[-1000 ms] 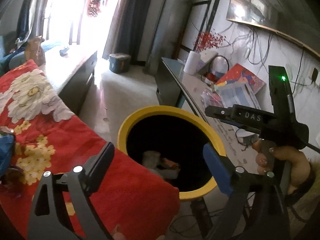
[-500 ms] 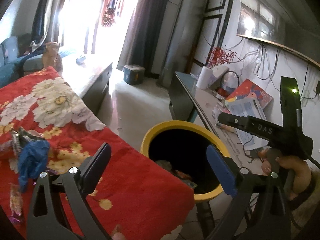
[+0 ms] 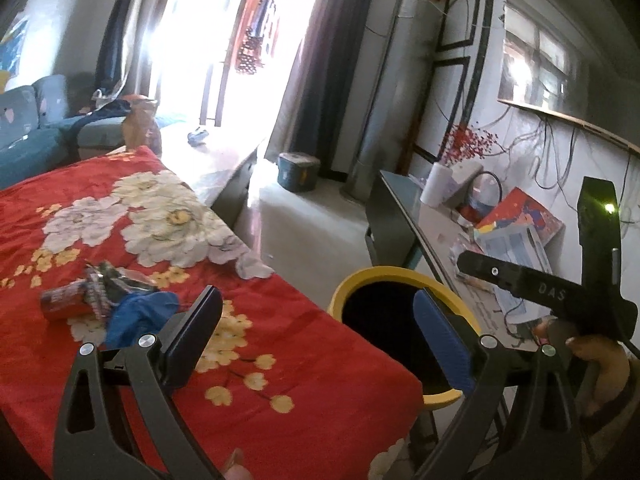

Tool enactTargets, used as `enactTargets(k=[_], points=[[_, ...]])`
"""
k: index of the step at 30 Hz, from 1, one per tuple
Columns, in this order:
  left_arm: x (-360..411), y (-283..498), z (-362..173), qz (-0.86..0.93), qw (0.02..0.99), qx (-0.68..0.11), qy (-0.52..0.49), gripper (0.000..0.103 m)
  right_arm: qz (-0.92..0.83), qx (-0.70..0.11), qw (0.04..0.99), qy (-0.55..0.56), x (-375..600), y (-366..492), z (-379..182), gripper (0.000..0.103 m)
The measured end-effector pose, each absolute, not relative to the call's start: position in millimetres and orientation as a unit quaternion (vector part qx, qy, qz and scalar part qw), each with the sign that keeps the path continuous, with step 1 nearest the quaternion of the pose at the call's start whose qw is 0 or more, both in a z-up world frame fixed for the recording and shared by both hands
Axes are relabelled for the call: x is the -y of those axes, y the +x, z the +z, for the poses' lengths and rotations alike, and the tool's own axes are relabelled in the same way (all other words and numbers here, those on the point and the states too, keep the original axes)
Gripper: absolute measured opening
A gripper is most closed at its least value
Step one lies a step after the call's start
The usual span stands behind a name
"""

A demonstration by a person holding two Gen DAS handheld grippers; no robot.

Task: Collect trash
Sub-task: 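Move both open tools back over the remaining trash on the bedspread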

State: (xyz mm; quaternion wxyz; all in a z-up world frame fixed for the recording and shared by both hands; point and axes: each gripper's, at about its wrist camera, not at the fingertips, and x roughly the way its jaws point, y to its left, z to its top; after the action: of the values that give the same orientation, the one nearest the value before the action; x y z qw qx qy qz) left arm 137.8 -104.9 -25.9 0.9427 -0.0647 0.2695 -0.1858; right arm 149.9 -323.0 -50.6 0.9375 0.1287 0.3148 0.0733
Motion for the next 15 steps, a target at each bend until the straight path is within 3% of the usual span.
enactTargets(k=[15], points=[[54.6,132.6,-21.6,-0.134,0.953,-0.258,-0.088,0.094,0.124,-0.302,0.940,0.097,275.0,139.1,-37.2,0.071]])
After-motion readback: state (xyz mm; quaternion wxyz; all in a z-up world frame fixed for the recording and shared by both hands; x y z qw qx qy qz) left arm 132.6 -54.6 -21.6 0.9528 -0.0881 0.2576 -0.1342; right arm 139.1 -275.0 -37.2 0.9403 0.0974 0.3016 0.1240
